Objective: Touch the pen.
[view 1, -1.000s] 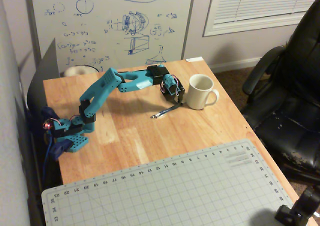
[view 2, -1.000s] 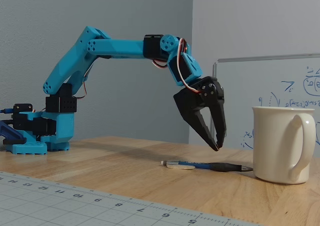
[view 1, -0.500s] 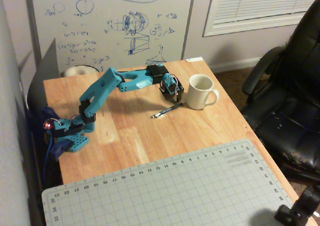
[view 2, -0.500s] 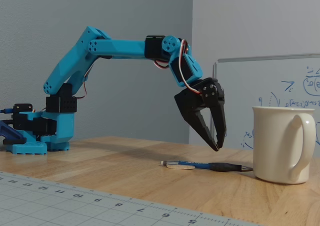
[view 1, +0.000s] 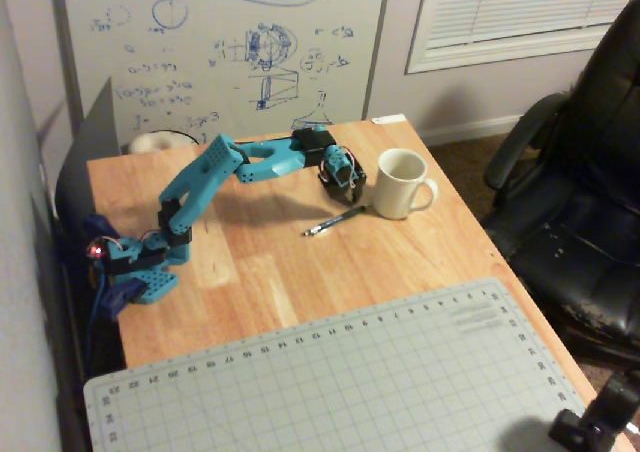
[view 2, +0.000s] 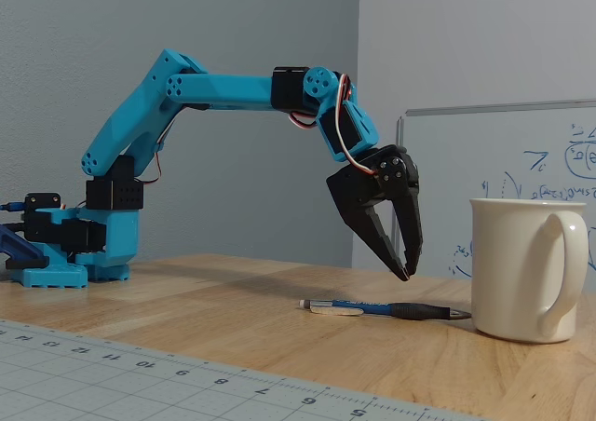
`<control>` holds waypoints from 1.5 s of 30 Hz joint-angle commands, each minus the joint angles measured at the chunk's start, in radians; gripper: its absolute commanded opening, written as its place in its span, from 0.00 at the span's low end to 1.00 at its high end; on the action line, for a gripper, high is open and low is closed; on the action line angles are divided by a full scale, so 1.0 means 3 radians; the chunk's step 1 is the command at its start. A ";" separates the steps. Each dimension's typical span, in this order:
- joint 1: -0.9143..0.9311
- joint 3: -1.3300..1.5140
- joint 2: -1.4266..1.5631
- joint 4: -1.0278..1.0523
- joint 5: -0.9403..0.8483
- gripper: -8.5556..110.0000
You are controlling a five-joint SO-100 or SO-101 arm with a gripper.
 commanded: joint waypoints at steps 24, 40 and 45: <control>-0.0015 -0.0051 0.0010 0.0005 0.0041 0.08; -0.0026 -0.0051 -0.0036 0.0005 0.0041 0.08; -0.0026 -0.0066 -0.0112 0.0005 0.0041 0.08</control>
